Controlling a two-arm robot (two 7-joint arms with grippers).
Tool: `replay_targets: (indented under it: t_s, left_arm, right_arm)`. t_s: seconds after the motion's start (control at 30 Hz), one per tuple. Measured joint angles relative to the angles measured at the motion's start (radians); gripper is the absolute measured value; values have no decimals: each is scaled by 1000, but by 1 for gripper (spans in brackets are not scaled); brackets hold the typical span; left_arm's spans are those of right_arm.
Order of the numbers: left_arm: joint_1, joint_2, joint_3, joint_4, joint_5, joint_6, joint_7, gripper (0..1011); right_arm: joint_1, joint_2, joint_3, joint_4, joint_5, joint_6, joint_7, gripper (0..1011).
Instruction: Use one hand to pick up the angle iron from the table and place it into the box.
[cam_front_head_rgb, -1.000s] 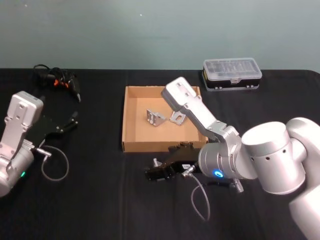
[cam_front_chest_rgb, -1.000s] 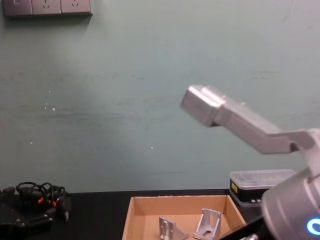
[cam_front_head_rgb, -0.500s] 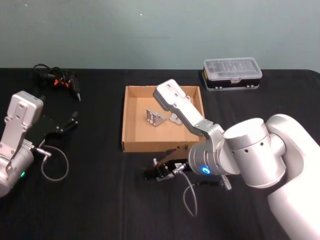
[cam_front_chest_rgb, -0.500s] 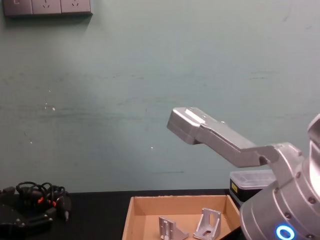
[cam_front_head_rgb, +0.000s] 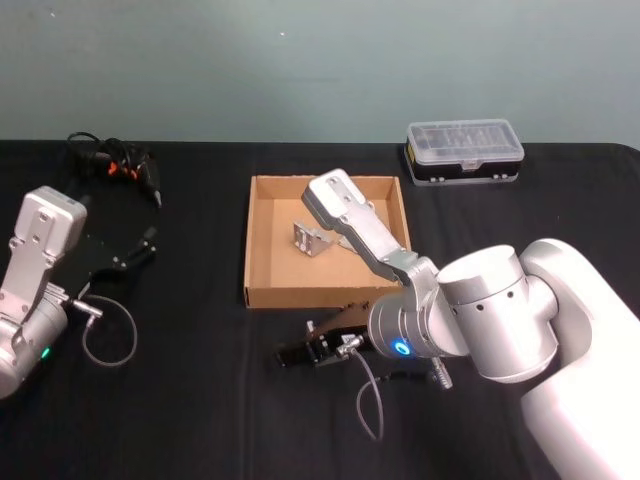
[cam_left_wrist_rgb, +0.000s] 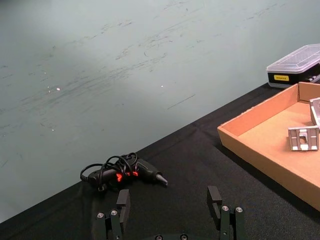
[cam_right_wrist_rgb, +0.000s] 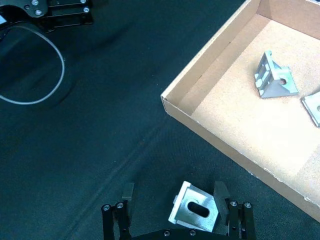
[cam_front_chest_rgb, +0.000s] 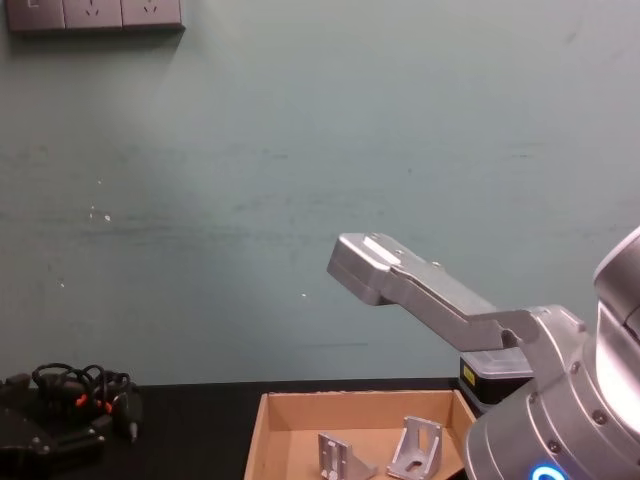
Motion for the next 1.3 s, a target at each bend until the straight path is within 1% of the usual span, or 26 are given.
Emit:
replay_targets:
  t_s: [0.17, 0.63, 0.77, 0.97, 1.03, 1.07, 1.1, 1.17, 1.2, 1.23, 1.27, 1.3]
  left_arm:
    - [0, 0, 0, 0, 0, 0, 0, 1011]
    - [0, 0, 0, 0, 0, 0, 0, 1011]
    - [0, 0, 0, 0, 0, 0, 0, 1011]
    - [0, 0, 0, 0, 0, 0, 0, 1011]
    - [0, 0, 0, 0, 0, 0, 0, 1011]
    - [0, 0, 0, 0, 0, 0, 0, 1011]
    - [0, 0, 0, 0, 0, 0, 0, 1011]
    - [0, 0, 0, 0, 0, 0, 0, 1011]
    - [0, 0, 0, 0, 0, 0, 0, 1011]
    - [0, 0, 0, 0, 0, 0, 0, 1011]
    - [0, 0, 0, 0, 0, 0, 0, 1011]
    - [0, 0, 0, 0, 0, 0, 0, 1011]
  right_arm:
    - [-3, -8, 9, 11, -8, 1, 6, 1002]
    - [-3, -7, 8, 9, -8, 2, 6, 995]
    - [-2, -7, 7, 8, -7, 2, 6, 907]
    - [-2, -6, 6, 7, -7, 1, 6, 734]
    - [-2, -6, 6, 7, -7, 1, 6, 696]
    - [-2, -6, 6, 7, -7, 1, 6, 634]
    - [-2, -6, 6, 7, -7, 1, 6, 622]
    - [-2, -6, 6, 7, -7, 1, 6, 565]
    - [-2, -6, 6, 7, -6, 1, 6, 514]
    - [-2, -6, 6, 7, -6, 1, 6, 492]
    - [-2, -6, 6, 7, -6, 1, 6, 433]
    - [-2, -6, 6, 7, -6, 1, 6, 417]
